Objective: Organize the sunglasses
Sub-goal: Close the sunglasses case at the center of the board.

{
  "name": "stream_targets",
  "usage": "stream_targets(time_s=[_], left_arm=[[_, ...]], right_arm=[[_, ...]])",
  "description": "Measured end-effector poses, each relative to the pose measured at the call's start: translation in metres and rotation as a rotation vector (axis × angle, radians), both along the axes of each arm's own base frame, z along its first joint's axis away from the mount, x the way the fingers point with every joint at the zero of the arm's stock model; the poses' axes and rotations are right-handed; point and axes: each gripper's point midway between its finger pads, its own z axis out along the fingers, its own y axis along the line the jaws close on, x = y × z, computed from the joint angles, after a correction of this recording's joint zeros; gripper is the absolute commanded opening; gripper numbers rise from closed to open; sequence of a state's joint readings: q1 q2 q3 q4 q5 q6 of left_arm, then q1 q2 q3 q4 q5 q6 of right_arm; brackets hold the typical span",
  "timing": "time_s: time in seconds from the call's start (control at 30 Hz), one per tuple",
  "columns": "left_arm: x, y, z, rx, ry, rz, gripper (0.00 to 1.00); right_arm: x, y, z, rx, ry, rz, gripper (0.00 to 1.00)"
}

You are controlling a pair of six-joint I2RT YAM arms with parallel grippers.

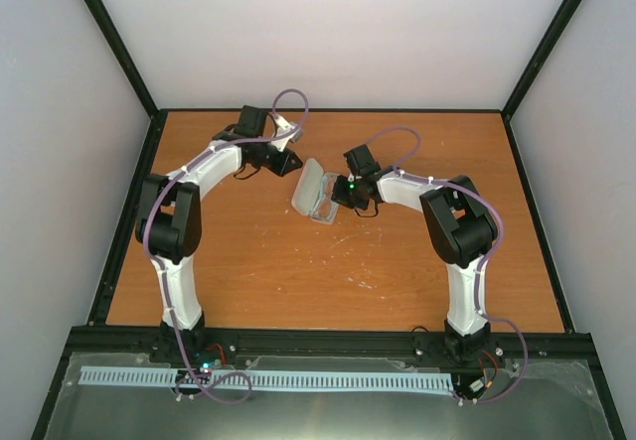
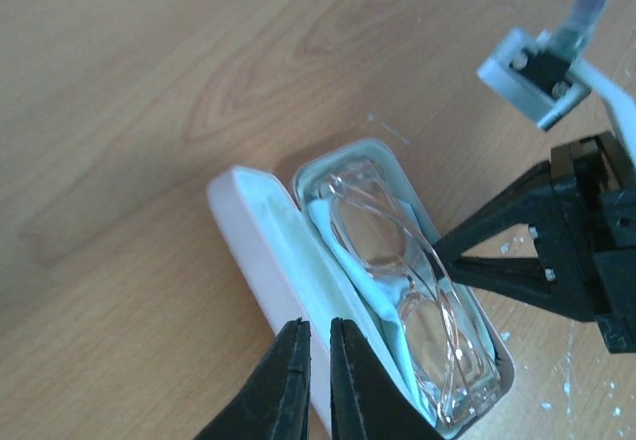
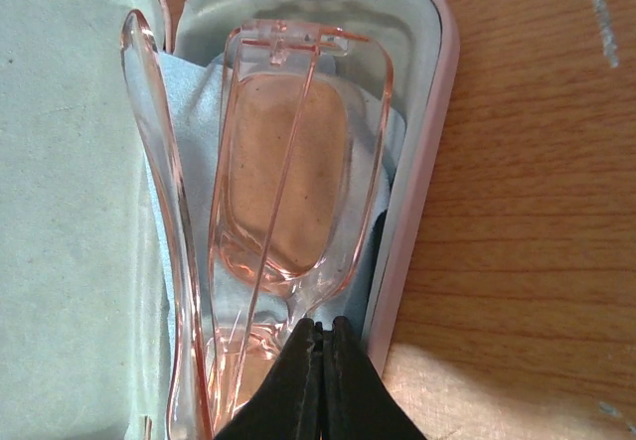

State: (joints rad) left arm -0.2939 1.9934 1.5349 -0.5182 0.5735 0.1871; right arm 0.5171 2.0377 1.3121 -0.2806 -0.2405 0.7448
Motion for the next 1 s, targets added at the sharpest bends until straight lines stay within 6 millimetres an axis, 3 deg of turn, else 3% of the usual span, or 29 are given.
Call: stream_targets(time_s=[0.1,0.2,0.4,0.63,0.8,1.0], left_arm=[[0.008,0.007,0.015,0.005,-0.058,0.030,0.08],[0.014,0.012,0.016,0.021,-0.082,0.053,0.07],[0.017,0.021,-0.014,0.078,-0.030,0.081,0.07],[0.004,0.025,-0.049,0.124,0.073,0.073,0.07],[-0.006,0.008,-0.049,0.103,0.099,0.033,0.08],[-0.012,-0.022,-0.032,0.057,0.088,-0.021,0.08]], right_arm=[[0.000,0.000,0.000,0.000,0.000,0.001,0.03],[0.000,0.000,0.000,0.000,0.000,0.001,0.03],[0.000,0.000,0.000,-0.001,-0.001,0.001,0.03],[0.000,0.000,0.000,-0.001,-0.001,0.001,0.03],[0.000,0.000,0.000,-0.001,-0.002,0.003,0.03],[-0.001,-0.001,-0.002,-0.007,0.007,0.003,0.03]])
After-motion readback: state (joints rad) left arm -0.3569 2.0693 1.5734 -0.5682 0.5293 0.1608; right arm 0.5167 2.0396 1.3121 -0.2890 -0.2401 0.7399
